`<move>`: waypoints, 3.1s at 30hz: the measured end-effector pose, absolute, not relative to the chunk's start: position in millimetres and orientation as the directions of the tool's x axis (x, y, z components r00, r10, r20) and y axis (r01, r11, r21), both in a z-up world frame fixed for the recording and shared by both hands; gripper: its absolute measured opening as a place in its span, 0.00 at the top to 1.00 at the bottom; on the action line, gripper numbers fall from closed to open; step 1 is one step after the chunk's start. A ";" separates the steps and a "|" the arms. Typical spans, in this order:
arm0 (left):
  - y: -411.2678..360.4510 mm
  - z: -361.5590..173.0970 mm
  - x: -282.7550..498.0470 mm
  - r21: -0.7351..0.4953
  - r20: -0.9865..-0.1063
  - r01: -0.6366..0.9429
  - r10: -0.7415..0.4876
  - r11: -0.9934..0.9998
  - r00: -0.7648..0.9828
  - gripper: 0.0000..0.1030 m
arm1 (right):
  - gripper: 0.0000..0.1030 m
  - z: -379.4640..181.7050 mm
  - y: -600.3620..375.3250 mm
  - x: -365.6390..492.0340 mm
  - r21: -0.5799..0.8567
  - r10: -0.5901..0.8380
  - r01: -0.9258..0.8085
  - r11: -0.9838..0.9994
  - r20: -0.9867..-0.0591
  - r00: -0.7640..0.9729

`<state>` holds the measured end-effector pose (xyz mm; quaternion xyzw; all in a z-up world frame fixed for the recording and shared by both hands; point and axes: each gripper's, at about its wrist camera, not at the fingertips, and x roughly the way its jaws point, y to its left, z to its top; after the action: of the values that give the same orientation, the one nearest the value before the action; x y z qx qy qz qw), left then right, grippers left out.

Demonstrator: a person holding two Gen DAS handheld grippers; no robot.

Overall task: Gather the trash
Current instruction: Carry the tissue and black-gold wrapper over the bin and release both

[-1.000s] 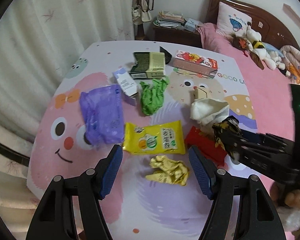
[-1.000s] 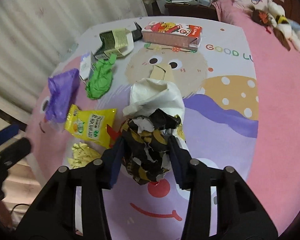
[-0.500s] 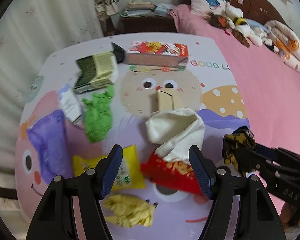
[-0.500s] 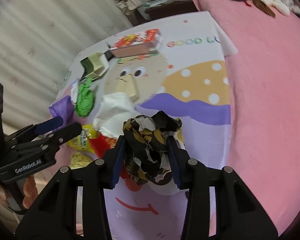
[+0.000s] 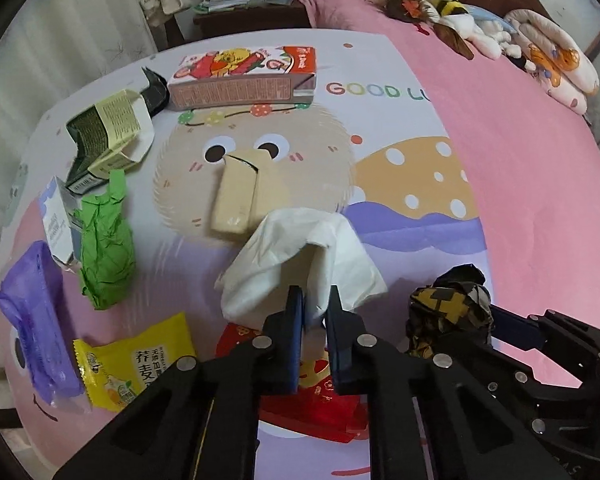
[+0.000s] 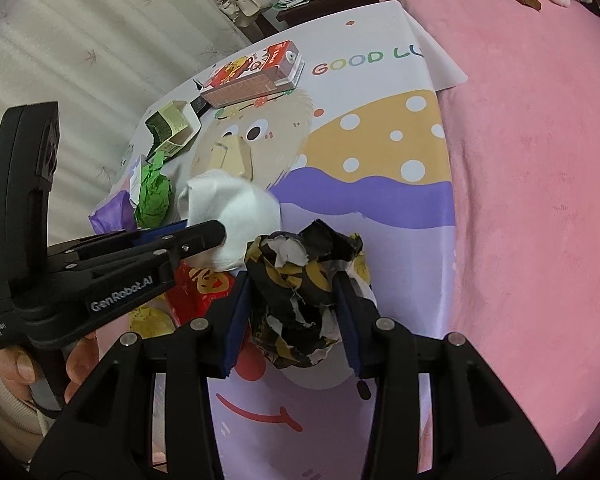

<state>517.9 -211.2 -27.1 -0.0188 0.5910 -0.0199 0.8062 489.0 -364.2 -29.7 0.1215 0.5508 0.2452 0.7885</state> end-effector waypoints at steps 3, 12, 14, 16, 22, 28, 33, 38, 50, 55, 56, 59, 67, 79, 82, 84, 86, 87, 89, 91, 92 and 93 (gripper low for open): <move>-208.8 -20.3 510.3 -0.078 -0.942 0.001 -0.074 0.997 0.326 0.91 | 0.63 -28.3 -365.2 485.5 0.467 0.525 -0.251 0.848 -0.804 0.279; -187.9 43.3 462.8 -0.121 -0.890 -0.026 -0.097 0.992 0.445 0.91 | 0.63 -6.6 -365.5 464.0 0.484 0.543 -0.248 0.839 -0.776 0.322; -184.6 60.7 446.6 -0.127 -0.876 -0.019 -0.103 0.992 0.471 0.91 | 0.63 3.6 -366.0 454.5 0.492 0.549 -0.246 0.835 -0.762 0.343; -180.2 80.1 423.6 -0.137 -0.858 -0.010 -0.114 0.990 0.501 0.91 | 0.63 15.5 -366.3 442.2 0.501 0.557 -0.242 0.831 -0.746 0.366; -162.6 120.1 341.8 -0.161 -0.821 0.032 -0.152 0.986 0.551 0.91 | 0.63 51.7 -360.0 386.7 0.496 0.554 -0.249 0.832 -0.718 0.420; -132.5 137.9 238.2 -0.141 -0.795 0.088 -0.166 0.986 0.583 0.91 | 0.63 73.9 -343.8 299.5 0.457 0.509 -0.229 0.860 -0.728 0.459; -96.9 132.1 153.8 -0.153 -0.793 0.119 -0.194 0.981 0.578 0.91 | 0.63 72.6 -324.3 215.3 0.454 0.482 -0.177 0.873 -0.748 0.456; -71.7 106.1 82.7 -0.164 -0.813 0.157 -0.224 0.974 0.537 0.91 | 0.63 62.5 -303.3 141.6 0.431 0.448 -0.148 0.890 -0.770 0.453; -77.0 -16.6 -5.3 -0.166 -0.917 0.199 -0.226 0.966 0.328 0.91 | 0.63 -25.1 -273.5 41.7 0.338 0.349 -0.090 0.937 -0.888 0.299; -85.2 -105.7 -1.8 -0.159 -0.956 0.149 -0.190 0.976 0.224 0.91 | 0.63 -103.8 -272.5 41.1 0.312 0.319 -0.066 0.948 -0.919 0.232; -85.9 -127.3 -1.5 -0.166 -0.960 0.133 -0.191 0.977 0.206 0.91 | 0.63 -119.9 -273.1 43.1 0.309 0.314 -0.060 0.949 -0.923 0.221; -89.1 -182.3 0.8 -0.166 -0.970 0.103 -0.181 0.981 0.164 0.91 | 0.63 -183.9 -272.8 46.7 0.306 0.306 -0.028 0.952 -0.937 0.169; -105.1 -327.8 9.8 -0.141 -0.986 0.087 -0.148 0.986 0.081 0.91 | 0.63 -327.6 -266.3 55.4 0.272 0.273 -0.028 0.962 -0.958 0.084; -96.6 -400.5 27.6 -0.060 -0.995 0.078 -0.066 0.995 0.077 0.35 | 0.47 -425.0 -270.8 76.5 0.280 0.280 -0.022 0.960 -0.956 0.086; -80.6 -385.7 31.2 -0.058 -0.991 0.031 -0.061 0.998 0.120 0.31 | 0.45 -418.2 -275.7 80.1 0.296 0.295 -0.004 0.955 -0.950 0.100; -74.3 -372.1 32.5 -0.049 -0.988 0.021 -0.051 0.999 0.146 0.31 | 0.45 -408.9 -277.0 79.1 0.296 0.294 -0.009 0.955 -0.947 0.131; -71.5 -355.7 32.6 -0.042 -0.982 0.009 -0.043 0.999 0.186 0.31 | 0.45 -399.2 -277.1 77.0 0.274 0.274 -0.021 0.962 -0.950 0.150; -69.8 -347.0 34.2 -0.038 -0.979 0.005 -0.039 0.999 0.200 0.31 | 0.45 -396.6 -275.2 78.2 0.268 0.268 -0.022 0.963 -0.951 0.151; -69.1 -322.0 32.8 -0.035 -0.973 -0.001 -0.034 0.999 0.228 0.31 | 0.45 -382.9 -275.7 76.3 0.272 0.272 -0.019 0.962 -0.950 0.153; -68.8 -294.4 31.5 -0.037 -0.967 -0.004 -0.035 0.999 0.251 0.31 | 0.45 -361.6 -277.9 72.2 0.275 0.274 -0.020 0.961 -0.945 0.176; -67.6 -281.1 32.0 -0.035 -0.966 -0.003 -0.033 0.999 0.257 0.31 | 0.45 -350.5 -277.9 70.6 0.272 0.272 -0.026 0.962 -0.944 0.185; -67.6 -266.9 31.6 -0.036 -0.963 -0.001 -0.035 0.999 0.268 0.31 | 0.45 -335.5 -277.7 68.3 0.269 0.270 -0.031 0.963 -0.944 0.187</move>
<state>31.6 -67.6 -266.9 -0.0147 0.6050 -0.0105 0.7960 68.3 -277.7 -335.5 0.0950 0.6298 0.0985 0.7646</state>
